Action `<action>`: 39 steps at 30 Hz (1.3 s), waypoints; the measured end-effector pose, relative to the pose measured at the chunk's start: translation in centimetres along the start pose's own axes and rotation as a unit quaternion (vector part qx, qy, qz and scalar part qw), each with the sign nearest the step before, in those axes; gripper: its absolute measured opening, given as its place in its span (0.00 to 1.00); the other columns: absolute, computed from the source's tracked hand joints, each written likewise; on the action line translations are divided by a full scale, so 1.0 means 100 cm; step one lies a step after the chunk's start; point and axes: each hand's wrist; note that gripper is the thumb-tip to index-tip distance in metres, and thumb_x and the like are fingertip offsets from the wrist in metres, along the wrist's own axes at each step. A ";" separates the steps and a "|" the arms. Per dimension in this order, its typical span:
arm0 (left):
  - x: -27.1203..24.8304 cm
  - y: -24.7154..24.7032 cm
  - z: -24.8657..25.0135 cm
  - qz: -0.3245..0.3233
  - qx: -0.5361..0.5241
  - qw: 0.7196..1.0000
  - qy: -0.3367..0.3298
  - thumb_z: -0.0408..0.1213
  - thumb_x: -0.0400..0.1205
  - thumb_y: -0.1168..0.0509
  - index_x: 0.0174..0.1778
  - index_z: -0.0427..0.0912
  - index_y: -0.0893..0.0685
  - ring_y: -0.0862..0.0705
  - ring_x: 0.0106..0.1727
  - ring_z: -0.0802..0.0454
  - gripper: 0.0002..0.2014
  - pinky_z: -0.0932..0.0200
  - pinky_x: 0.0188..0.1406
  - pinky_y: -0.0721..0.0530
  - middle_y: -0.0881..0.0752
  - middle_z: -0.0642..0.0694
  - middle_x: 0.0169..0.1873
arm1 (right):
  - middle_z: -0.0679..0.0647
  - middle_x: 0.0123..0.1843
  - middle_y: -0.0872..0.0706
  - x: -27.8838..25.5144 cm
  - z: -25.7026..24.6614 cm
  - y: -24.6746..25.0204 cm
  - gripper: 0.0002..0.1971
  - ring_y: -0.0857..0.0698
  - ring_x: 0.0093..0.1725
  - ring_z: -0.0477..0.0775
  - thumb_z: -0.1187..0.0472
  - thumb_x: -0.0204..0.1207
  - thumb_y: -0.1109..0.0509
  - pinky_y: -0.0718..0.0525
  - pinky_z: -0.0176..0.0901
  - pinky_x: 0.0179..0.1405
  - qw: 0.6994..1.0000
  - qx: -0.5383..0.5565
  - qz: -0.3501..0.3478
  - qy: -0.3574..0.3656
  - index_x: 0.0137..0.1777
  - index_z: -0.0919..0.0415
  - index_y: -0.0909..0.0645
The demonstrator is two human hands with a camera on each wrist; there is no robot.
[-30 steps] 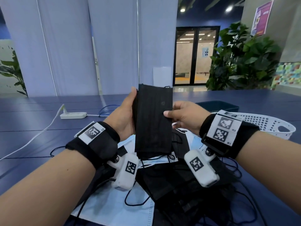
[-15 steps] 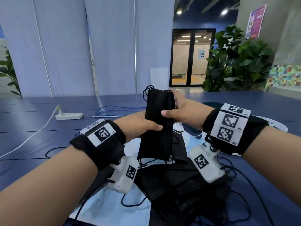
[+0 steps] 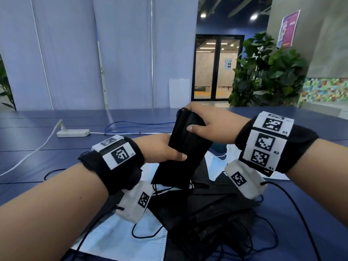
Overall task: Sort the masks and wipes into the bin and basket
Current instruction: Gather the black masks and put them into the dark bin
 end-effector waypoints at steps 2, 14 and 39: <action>0.001 0.002 0.000 0.024 0.006 1.000 0.000 0.41 0.80 0.32 0.52 0.52 0.17 0.14 0.58 0.49 0.06 0.49 0.68 0.21 0.11 0.46 0.55 | 0.52 0.59 0.18 0.001 0.004 0.005 0.16 0.21 0.53 0.50 0.57 0.82 0.38 0.23 0.41 0.52 1.000 0.004 0.021 -0.004 0.68 0.55 0.30; -0.020 0.048 -0.025 0.274 -0.394 0.877 -0.042 0.31 0.84 0.39 0.63 0.39 0.19 0.09 0.41 0.53 0.12 0.55 0.39 0.10 0.09 0.48 0.41 | 0.57 0.49 0.17 -0.024 0.060 -0.012 0.08 0.19 0.44 0.51 0.58 0.82 0.36 0.17 0.44 0.46 0.922 0.197 -0.186 -0.276 0.55 0.61 0.21; -0.029 0.042 -0.045 0.178 -0.494 0.850 0.049 0.39 0.84 0.40 0.48 0.39 0.14 0.09 0.35 0.50 0.11 0.54 0.31 0.11 0.09 0.44 0.38 | 0.56 0.27 0.29 0.005 0.058 0.006 0.18 0.27 0.27 0.55 0.61 0.79 0.33 0.24 0.43 0.28 0.936 0.203 0.120 -0.262 0.30 0.58 0.35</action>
Point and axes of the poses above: each hand's wrist, its own x-axis towards the middle knuckle, its own y-axis out of the back of the hand, z = x × y
